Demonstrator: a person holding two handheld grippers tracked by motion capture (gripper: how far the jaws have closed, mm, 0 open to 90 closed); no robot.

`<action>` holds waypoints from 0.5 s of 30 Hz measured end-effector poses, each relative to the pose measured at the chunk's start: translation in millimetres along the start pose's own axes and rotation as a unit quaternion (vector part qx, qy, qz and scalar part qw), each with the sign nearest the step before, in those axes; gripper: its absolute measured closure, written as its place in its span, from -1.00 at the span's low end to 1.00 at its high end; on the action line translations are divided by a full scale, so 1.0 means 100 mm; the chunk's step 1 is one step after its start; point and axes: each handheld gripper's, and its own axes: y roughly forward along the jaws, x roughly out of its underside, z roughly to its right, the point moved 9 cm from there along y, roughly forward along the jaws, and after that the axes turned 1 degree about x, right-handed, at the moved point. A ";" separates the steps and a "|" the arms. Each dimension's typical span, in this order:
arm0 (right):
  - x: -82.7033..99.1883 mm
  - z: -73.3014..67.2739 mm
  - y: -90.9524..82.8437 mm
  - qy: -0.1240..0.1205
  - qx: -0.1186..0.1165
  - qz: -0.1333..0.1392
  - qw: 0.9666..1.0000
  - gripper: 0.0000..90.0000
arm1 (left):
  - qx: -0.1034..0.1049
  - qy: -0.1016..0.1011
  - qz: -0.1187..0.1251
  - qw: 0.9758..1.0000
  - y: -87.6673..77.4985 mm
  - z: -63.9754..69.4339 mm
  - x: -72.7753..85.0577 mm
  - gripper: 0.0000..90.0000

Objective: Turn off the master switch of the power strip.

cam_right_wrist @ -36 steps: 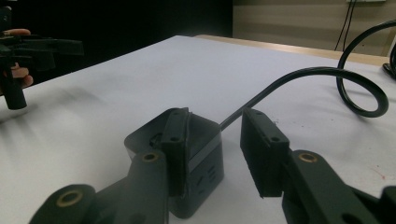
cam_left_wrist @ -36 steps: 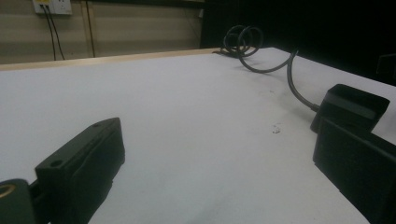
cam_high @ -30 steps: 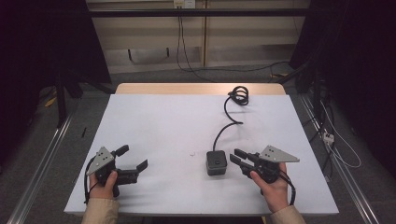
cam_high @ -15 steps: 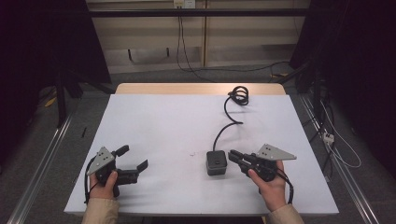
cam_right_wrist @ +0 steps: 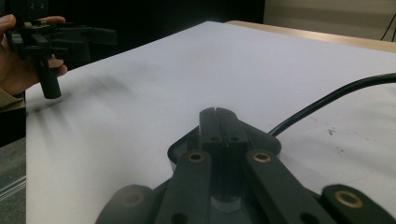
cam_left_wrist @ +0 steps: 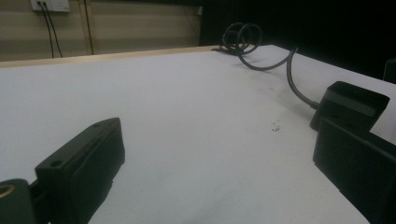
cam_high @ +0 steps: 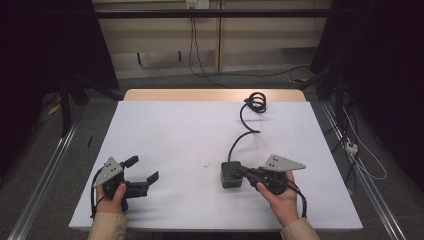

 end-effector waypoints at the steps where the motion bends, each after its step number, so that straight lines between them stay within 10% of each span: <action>1: 0.00 0.00 0.00 0.000 0.000 0.000 1.000 1.00 | 0.000 0.000 0.000 1.000 0.00 0.00 0.00 -0.96; 15: 0.07 -0.01 0.13 -0.008 -0.001 -0.018 1.000 1.00 | 0.001 -0.002 0.000 1.000 0.00 0.00 0.00 -0.96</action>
